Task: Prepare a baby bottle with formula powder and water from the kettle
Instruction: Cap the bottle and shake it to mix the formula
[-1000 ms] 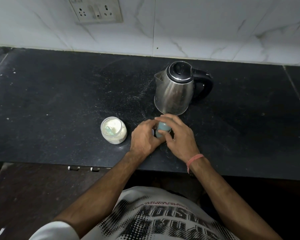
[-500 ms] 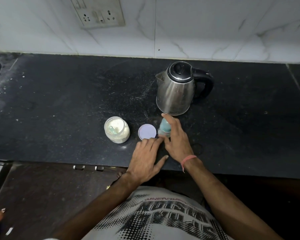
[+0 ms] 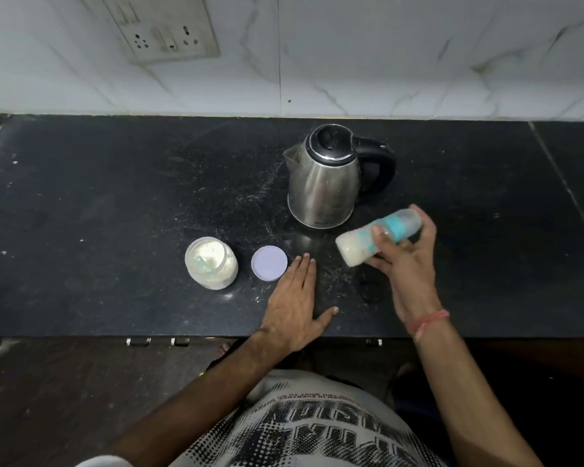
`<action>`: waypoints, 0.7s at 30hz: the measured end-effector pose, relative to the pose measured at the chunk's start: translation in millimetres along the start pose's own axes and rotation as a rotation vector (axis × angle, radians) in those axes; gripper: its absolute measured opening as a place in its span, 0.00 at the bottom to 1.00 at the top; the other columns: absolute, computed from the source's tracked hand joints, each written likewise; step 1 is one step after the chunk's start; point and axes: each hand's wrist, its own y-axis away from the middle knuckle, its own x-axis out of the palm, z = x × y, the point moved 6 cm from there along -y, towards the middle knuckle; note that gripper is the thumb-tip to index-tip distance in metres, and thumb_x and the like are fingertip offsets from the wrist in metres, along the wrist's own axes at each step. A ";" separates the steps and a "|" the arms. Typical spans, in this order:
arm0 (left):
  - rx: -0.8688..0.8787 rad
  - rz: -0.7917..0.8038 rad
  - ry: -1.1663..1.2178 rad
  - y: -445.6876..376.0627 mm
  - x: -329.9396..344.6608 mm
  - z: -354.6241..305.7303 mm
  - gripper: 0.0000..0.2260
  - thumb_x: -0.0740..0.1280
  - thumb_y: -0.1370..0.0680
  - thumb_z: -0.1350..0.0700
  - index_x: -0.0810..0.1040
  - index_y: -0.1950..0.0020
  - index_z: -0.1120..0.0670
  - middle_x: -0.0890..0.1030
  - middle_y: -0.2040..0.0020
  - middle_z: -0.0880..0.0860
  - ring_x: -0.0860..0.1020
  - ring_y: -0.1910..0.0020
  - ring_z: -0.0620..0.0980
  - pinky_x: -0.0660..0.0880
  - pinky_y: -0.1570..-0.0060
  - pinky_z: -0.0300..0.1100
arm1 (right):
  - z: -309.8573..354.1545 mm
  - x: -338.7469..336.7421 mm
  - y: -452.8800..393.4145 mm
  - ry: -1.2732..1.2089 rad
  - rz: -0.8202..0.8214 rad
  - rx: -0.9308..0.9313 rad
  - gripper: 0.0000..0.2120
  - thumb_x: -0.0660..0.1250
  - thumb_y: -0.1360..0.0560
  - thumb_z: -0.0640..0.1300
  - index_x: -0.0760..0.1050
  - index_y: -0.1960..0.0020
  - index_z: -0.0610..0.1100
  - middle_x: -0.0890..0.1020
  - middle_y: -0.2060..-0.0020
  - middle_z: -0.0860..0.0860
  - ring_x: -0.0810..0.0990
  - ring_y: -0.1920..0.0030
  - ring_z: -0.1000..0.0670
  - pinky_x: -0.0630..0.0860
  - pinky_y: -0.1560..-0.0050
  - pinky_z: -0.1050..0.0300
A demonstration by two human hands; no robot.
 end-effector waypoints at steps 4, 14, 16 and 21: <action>-0.014 0.012 -0.030 -1.2 2.2 4.1 0.52 0.60 0.16 0.26 0.49 0.09 0.65 0.51 0.08 0.64 0.48 0.08 0.58 0.35 0.12 0.46 | -13.0 12.0 12.6 0.069 0.115 0.045 0.37 0.76 0.18 0.39 0.63 0.18 0.59 0.80 0.32 0.46 0.86 0.34 0.45 0.88 0.47 0.50; -0.018 0.166 -0.201 -1.3 -5.5 -2.5 0.50 0.49 0.13 0.25 0.43 0.09 0.64 0.42 0.08 0.63 0.39 0.08 0.57 0.26 0.17 0.46 | -5.3 7.7 9.1 0.000 0.064 0.061 0.32 0.75 0.17 0.42 0.65 0.19 0.57 0.83 0.34 0.47 0.87 0.35 0.46 0.87 0.45 0.50; -0.014 0.162 -0.215 -1.2 -1.4 -0.8 0.50 0.48 0.14 0.25 0.44 0.09 0.64 0.43 0.08 0.64 0.40 0.08 0.58 0.30 0.13 0.48 | -7.3 13.0 9.4 0.011 0.103 0.091 0.31 0.74 0.17 0.44 0.66 0.20 0.57 0.82 0.32 0.46 0.87 0.34 0.44 0.87 0.47 0.51; 0.008 0.162 -0.224 -1.2 8.6 4.8 0.50 0.47 0.14 0.25 0.45 0.09 0.65 0.45 0.08 0.65 0.41 0.08 0.60 0.40 0.10 0.53 | -14.4 25.8 17.8 0.011 0.122 0.093 0.29 0.74 0.17 0.42 0.68 0.21 0.55 0.84 0.33 0.45 0.88 0.36 0.45 0.87 0.48 0.51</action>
